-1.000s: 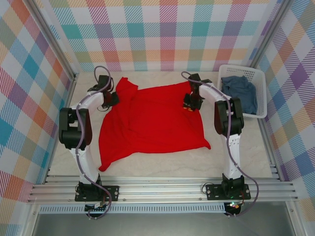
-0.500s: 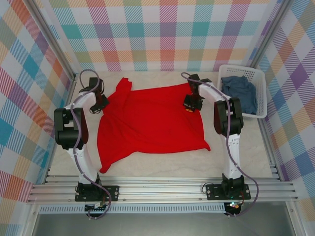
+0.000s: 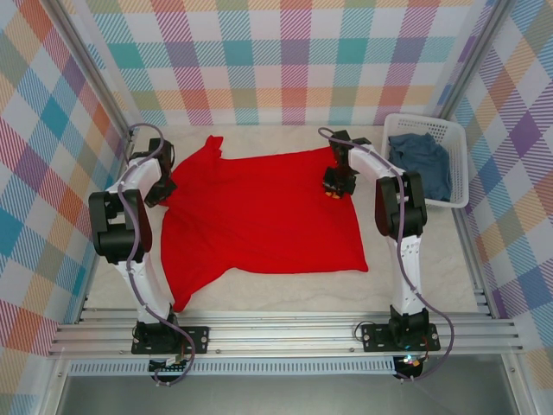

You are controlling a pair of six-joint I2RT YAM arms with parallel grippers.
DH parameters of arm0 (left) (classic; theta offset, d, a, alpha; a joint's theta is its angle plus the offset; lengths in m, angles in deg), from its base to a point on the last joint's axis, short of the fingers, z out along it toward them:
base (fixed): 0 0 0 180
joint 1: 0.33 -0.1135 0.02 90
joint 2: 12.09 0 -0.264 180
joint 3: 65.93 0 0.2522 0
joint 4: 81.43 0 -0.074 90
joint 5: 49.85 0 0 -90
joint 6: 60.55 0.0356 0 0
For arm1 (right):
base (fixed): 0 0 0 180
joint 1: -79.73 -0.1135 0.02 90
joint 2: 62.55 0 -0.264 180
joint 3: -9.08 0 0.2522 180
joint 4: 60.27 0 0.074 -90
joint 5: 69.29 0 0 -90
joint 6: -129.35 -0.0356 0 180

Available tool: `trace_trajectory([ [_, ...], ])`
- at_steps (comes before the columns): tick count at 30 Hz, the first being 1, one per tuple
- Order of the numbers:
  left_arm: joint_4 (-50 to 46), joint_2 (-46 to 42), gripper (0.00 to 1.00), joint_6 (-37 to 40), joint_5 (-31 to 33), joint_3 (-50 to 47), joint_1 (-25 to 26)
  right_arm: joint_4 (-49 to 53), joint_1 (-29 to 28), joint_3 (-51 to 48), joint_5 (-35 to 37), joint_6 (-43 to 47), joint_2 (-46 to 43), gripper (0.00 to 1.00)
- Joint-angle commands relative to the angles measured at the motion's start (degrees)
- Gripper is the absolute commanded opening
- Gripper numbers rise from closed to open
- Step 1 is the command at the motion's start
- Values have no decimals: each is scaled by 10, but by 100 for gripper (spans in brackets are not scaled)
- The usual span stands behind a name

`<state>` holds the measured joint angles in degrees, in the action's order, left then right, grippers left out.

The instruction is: Fold and stack the t-shirts

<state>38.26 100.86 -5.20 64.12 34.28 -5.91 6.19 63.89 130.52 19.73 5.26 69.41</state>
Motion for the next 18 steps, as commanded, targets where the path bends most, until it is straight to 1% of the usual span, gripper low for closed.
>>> trace_trajectory([
  [1,-55,-28,34,-63,22,12,-15,31,-4,11,2,-12,-17,21],
  [3,-54,-49,41,-94,26,5,-18,12,-7,4,10,-7,-40,28],
  [4,-35,-61,42,-99,17,2,-17,-5,-10,-3,16,-1,-54,32],
  [5,-7,-71,43,-99,-2,0,-16,-21,-13,-8,21,4,-66,34],
  [6,38,-73,42,-89,-41,0,-12,-41,-16,-14,24,12,-79,35],
  [7,74,-61,41,-80,-88,12,-8,-62,-19,-16,26,18,-86,36],
  [9,90,-10,35,-59,-158,73,3,-98,-21,-17,21,27,-91,35],
  [12,97,78,32,-25,-208,165,29,-141,-21,8,-17,34,-65,33],
  [13,88,108,31,-23,-217,199,34,-143,-22,26,-34,34,-45,32],
  [15,27,165,27,-33,-203,260,36,-127,-21,84,-61,32,4,31],
  [16,8,184,24,-37,-191,275,35,-113,-22,118,-75,28,32,30],
  [18,14,196,20,-39,-186,267,32,-87,-24,177,-85,22,78,29],
])
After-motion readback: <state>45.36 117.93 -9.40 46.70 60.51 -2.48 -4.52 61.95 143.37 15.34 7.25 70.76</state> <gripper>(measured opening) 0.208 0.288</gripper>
